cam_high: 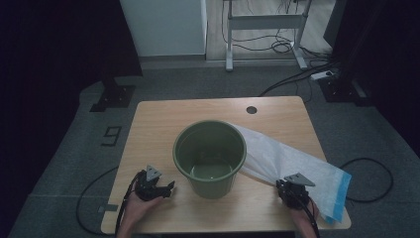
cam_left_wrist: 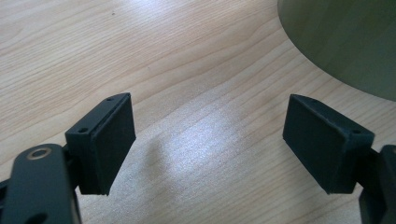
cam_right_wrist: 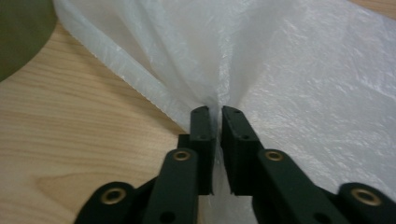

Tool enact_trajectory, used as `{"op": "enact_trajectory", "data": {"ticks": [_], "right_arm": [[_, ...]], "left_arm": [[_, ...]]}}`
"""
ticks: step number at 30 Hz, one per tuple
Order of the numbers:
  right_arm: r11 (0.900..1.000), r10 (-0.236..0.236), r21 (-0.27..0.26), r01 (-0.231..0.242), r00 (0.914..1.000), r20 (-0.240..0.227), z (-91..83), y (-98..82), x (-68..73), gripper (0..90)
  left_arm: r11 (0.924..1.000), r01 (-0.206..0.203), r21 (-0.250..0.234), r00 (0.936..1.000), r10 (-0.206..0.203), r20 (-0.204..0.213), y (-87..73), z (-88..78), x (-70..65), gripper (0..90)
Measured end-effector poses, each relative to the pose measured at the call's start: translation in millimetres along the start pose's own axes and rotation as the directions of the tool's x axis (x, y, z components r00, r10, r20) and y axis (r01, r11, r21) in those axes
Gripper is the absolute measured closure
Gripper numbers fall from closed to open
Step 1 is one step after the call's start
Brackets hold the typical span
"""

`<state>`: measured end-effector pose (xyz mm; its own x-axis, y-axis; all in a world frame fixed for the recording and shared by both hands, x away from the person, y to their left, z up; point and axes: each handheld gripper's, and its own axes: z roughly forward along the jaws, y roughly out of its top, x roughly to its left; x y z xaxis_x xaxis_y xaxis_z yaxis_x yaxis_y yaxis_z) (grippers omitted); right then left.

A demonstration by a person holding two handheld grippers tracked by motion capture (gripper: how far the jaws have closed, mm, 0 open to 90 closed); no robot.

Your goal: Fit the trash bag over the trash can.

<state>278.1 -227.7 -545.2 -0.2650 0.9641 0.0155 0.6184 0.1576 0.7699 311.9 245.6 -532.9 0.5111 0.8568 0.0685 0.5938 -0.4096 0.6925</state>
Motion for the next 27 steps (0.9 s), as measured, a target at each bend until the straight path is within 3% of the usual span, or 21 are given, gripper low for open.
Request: {"op": "enact_trajectory", "data": {"ticks": [2, 3, 4, 6, 8, 9, 11, 12, 20, 24, 27], "right_arm": [[1.0, -0.008, -0.02, 0.007, 0.9997, -0.023, -1.0, 2.1, 3.6, 60.3], [0.999, -0.024, -0.038, 0.022, 0.9987, -0.046, 0.6, 5.9, 8.0, 45.2], [0.999, -0.024, -0.038, 0.022, 0.9987, -0.046, 0.6, 5.9, 8.0, 45.2], [0.998, -0.052, -0.052, 0.047, 0.9949, -0.087, 8.3, 16.1, 18.9, 31.1], [0.997, -0.063, -0.055, 0.058, 0.9933, -0.096, 10.1, 18.9, 22.0, 29.3], [0.994, -0.098, -0.067, 0.091, 0.9895, -0.107, 14.8, 26.9, 31.5, 25.6], [0.992, -0.112, -0.073, 0.104, 0.9874, -0.111, 18.0, 31.4, 35.9, 25.2], [0.991, -0.121, -0.067, 0.114, 0.9846, -0.126, 28.4, 41.2, 43.4, 24.9], [0.993, -0.115, -0.035, 0.112, 0.9857, -0.122, 62.4, 56.1, 56.2, 27.0], [0.992, -0.123, -0.02, 0.121, 0.9877, -0.097, 75.0, 56.9, 62.0, 31.4], [0.993, -0.119, -0.008, 0.119, 0.99, -0.075, 79.6, 54.5, 62.0, 40.0]], "left_arm": [[1.0, -0.003, 0.002, 1.0, 0.003, -0.001, -0.3, 0.2, -0.5, 16.7], [1.0, -0.004, 0.005, 1.0, 0.004, -0.002, -0.5, 0.5, -0.4, 16.7], [1.0, -0.004, 0.005, 1.0, 0.004, -0.002, -0.5, 0.5, -0.4, 16.7], [1.0, 0.001, 0.005, 1.0, -0.001, 0.001, -1.6, 1.2, 0.8, 16.8], [1.0, 0.002, 0.008, 1.0, -0.002, -0.001, -2.3, 1.6, 1.6, 16.8], [0.9999, 0.003, 0.011, 1.0, -0.003, -0.002, -3.0, 2.1, 2.5, 16.8], [0.9999, 0.004, 0.011, 1.0, -0.004, -0.002, -3.2, 2.2, 2.8, 16.9], [1.0, 0.004, 0.009, 1.0, -0.004, -0.003, -3.1, 2.1, 3.0, 17.0], [0.9999, 0.004, 0.011, 1.0, -0.004, -0.001, -3.6, 2.7, 4.1, 17.0], [0.9999, 0.005, 0.011, 1.0, -0.005, -0.005, -4.3, 2.6, 5.1, 17.0], [0.9999, 0.008, 0.011, 1.0, -0.008, -0.005, -4.6, 2.4, 6.6, 17.0]]}}
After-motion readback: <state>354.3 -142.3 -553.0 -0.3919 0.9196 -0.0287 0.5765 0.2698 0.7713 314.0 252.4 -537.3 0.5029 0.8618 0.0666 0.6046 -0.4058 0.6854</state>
